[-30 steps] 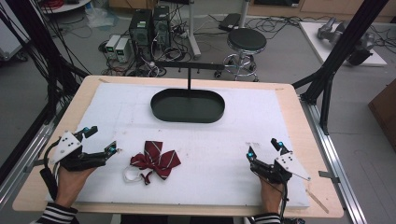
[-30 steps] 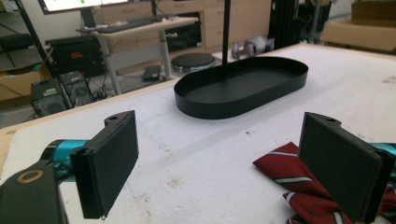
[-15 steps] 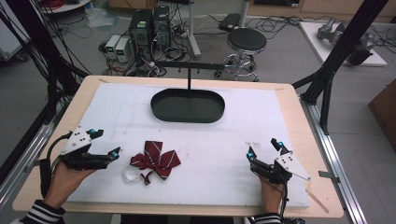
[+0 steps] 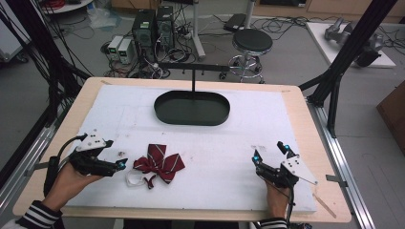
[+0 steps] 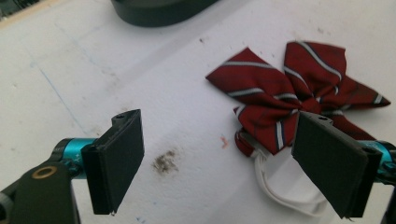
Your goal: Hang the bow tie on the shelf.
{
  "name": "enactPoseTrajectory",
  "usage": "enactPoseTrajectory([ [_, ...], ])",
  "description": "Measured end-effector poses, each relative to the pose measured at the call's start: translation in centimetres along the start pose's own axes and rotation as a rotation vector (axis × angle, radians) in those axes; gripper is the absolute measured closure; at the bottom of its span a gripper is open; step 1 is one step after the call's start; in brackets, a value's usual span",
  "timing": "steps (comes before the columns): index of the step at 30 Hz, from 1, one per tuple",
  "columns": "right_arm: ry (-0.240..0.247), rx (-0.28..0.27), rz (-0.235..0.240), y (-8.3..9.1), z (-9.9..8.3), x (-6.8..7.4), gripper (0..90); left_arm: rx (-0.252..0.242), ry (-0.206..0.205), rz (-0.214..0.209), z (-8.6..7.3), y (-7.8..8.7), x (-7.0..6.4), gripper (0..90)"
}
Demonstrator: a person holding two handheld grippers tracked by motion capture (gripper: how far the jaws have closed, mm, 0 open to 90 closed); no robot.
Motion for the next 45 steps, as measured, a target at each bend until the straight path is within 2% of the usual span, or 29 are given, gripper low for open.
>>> enactPoseTrajectory([
  [7,0.001,-0.005,-0.003,0.0,0.0,-0.1,10.3,0.101,-0.023,-0.046,-0.5,-1.1,-1.0,20.0],
  [16,0.001,-0.006,-0.004,0.0,0.0,-0.1,10.2,0.162,-0.036,-0.074,-0.6,-1.7,-1.5,24.1],
  [18,0.001,-0.005,-0.004,0.0,0.0,-0.1,10.2,0.184,-0.041,-0.085,-0.7,-1.8,-1.7,26.8],
  [19,0.003,-0.004,-0.004,0.0,0.0,0.0,10.2,0.199,-0.053,-0.106,-0.7,-1.9,-1.8,32.7],
  [23,0.001,-0.006,-0.004,0.0,0.0,-0.1,10.3,0.224,-0.068,-0.128,-0.8,-2.2,-2.3,32.2],
  [29,0.001,-0.006,-0.003,0.0,0.0,-0.1,10.2,0.282,-0.071,-0.120,-0.6,-2.7,-2.6,34.1],
  [32,-0.003,-0.007,-0.004,0.0,0.0,-0.1,10.2,0.316,-0.083,-0.118,-0.5,-2.9,-2.7,38.1],
  [37,-0.004,-0.007,-0.004,0.1,0.0,-0.1,10.3,0.379,-0.073,-0.122,-0.5,-3.3,-2.9,45.0],
  [45,-0.008,-0.007,-0.003,0.1,0.0,-0.1,10.2,0.439,-0.071,-0.130,-0.4,-3.9,-3.2,52.7],
])
Point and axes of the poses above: each handheld gripper's, and its own axes: y roughly backward along the jaws, z roughly out of its top, x roughly to its left, the point moved 3 cm from there along -y, roughly forward along the jaws, and after that the axes turned 6 degrees about z, right-handed, at the moved point
